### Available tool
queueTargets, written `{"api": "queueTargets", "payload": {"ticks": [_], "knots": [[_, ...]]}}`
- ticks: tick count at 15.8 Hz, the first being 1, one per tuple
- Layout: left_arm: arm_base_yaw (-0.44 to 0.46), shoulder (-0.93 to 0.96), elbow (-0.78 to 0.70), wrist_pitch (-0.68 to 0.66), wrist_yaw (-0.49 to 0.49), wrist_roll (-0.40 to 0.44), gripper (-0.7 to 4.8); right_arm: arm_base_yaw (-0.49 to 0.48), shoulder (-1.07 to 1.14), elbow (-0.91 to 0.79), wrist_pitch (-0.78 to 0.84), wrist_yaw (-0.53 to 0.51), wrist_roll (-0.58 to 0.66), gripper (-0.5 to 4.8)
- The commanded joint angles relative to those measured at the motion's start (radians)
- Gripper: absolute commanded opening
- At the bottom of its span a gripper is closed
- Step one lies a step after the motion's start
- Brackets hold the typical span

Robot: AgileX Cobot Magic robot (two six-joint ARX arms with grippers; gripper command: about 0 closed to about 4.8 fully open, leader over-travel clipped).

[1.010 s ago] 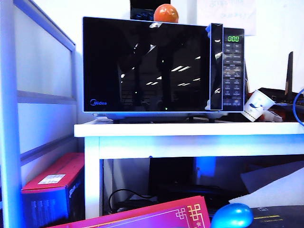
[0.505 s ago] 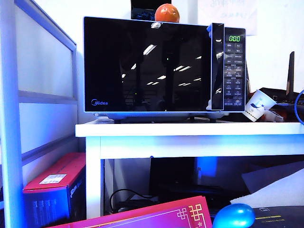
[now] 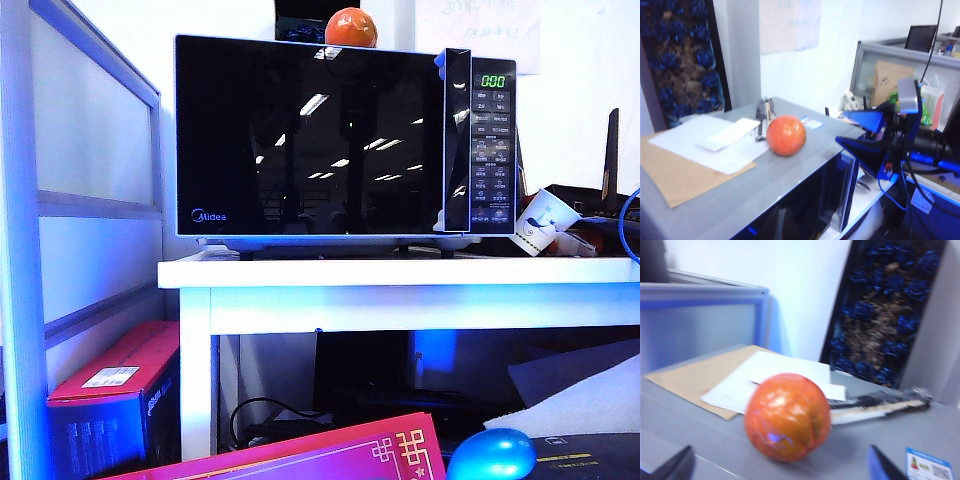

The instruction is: Open the microwave door, place the orange inside the microwave, then close the microwave door.

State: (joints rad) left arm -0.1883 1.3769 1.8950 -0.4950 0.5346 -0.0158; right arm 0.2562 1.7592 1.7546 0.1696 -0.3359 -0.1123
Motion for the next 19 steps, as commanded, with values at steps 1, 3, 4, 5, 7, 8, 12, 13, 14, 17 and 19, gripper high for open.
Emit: {"api": "queueTargets", "payload": {"ticks": [1,3,4,5,7,8,12,13,14,17,19], "knots": [[0.0,-0.002,0.003,0.001,0.004,0.001,0.17,0.002,-0.003,0.005,-0.005,0.005,-0.001,4.79],[-0.006,0.009,0.003,-0.021,0.003,0.001,0.17,0.002,-0.003,0.005,-0.009,0.004,-0.001,4.79],[-0.02,0.02,0.003,-0.027,0.004,0.001,0.17,0.002,-0.003,0.006,-0.008,0.004,-0.001,4.79],[-0.03,0.031,0.003,-0.037,0.004,0.002,0.17,0.002,-0.003,0.006,-0.013,0.001,-0.001,4.79],[-0.035,0.042,0.003,-0.05,0.004,0.001,0.17,0.002,-0.003,0.006,-0.026,0.0,-0.001,4.79],[-0.055,0.042,0.003,-0.04,0.003,0.002,0.17,0.002,-0.003,0.006,-0.031,0.0,0.0,4.79],[-0.072,0.048,0.003,-0.027,0.002,0.009,0.17,0.002,-0.003,0.006,-0.027,0.004,-0.001,4.79],[-0.074,0.05,0.003,-0.027,0.002,0.009,0.17,0.002,-0.003,0.006,-0.027,0.004,-0.001,4.79],[-0.074,0.056,0.003,-0.028,0.001,0.009,0.17,0.002,-0.003,0.008,-0.027,0.004,-0.001,4.79],[-0.093,0.087,0.003,-0.028,0.002,0.009,0.17,0.002,-0.003,0.009,-0.026,0.004,-0.001,4.79],[-0.096,0.102,0.003,-0.034,0.004,0.009,0.17,0.002,0.0,0.009,-0.024,0.004,-0.001,4.79]]}}
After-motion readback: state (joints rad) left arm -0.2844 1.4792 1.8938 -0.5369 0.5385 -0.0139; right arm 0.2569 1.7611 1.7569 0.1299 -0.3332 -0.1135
